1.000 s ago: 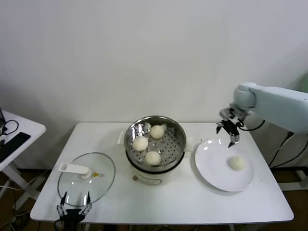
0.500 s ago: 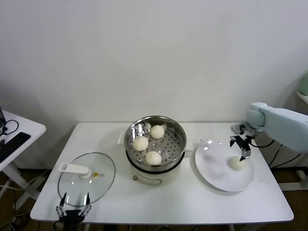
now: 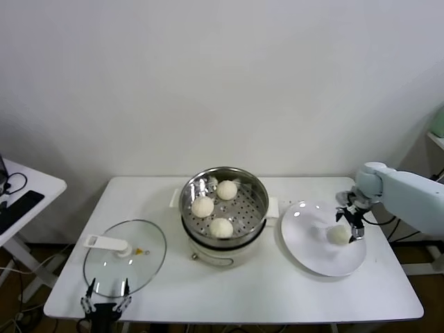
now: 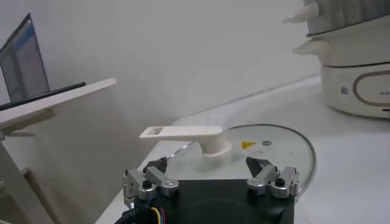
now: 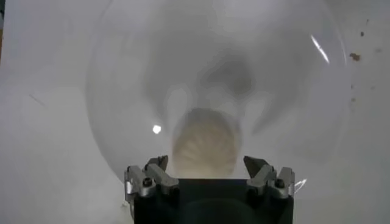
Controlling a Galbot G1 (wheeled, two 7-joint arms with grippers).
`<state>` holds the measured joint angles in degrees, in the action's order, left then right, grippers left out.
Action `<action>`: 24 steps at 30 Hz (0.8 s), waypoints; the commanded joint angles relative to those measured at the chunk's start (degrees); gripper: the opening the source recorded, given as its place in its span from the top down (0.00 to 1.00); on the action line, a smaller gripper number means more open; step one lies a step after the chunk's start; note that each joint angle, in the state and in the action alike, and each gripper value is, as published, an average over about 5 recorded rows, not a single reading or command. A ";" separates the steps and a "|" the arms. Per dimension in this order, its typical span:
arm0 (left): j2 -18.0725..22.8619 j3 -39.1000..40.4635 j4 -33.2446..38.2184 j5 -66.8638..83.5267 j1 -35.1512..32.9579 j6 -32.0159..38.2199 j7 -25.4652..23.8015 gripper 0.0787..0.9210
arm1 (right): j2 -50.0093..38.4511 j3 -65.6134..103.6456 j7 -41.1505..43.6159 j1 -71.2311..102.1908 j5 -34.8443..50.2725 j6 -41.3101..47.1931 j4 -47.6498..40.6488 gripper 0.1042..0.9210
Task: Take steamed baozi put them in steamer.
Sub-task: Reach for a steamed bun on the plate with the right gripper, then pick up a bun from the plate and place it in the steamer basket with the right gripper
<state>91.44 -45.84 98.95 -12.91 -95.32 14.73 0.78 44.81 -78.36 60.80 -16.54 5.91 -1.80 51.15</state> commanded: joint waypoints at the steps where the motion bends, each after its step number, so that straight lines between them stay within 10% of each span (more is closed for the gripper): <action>1: -0.04 0.01 0.04 -0.05 0.05 -0.01 -0.01 0.12 | -0.27 2.72 -0.19 2.80 -1.49 0.21 -1.11 0.12; 24: -0.03 0.00 -0.03 0.02 0.12 0.15 0.15 0.12 | -0.56 -4.34 -1.46 -8.62 0.87 0.18 3.90 0.28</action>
<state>91.35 -45.92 98.79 -12.86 -95.18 14.90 0.94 44.69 -75.76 59.52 -15.94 3.51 -1.82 51.01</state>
